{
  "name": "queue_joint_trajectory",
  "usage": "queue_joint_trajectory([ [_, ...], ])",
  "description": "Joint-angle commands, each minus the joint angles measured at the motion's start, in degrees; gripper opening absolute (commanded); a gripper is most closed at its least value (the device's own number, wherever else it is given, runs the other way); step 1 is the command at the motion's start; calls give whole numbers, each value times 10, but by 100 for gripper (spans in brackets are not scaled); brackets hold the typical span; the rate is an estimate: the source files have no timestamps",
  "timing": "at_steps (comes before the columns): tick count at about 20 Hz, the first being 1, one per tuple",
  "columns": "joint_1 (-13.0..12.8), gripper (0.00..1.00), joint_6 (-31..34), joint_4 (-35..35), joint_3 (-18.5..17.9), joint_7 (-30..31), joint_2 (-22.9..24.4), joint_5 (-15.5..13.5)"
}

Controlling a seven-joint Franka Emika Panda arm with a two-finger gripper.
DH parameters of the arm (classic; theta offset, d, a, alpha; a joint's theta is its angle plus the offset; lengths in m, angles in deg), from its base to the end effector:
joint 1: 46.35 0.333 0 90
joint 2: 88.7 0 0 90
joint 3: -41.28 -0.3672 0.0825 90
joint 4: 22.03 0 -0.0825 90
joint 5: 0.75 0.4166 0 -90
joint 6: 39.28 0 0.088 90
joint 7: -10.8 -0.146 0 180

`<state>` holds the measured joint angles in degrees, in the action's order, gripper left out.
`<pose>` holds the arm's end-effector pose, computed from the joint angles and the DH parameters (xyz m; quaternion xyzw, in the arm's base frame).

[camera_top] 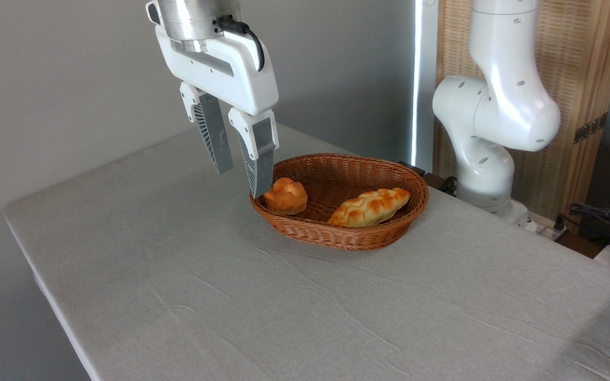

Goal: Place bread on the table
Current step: 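Lower the open gripper over the small round roll in the basket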

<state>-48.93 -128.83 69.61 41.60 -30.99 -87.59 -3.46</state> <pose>0.5771 -0.0362 0.6331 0.9246 -0.3800 -0.0002 0.0251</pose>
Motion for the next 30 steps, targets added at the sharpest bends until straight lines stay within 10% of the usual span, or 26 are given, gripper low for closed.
queue_joint_trajectory([
  [1,1,100,22,-1,-2,-8,10,25],
  [11,-2,100,21,47,-1,-7,38,25],
  [21,-50,100,-53,252,11,-8,161,9],
  [30,-51,100,-155,351,125,-8,181,-34],
])
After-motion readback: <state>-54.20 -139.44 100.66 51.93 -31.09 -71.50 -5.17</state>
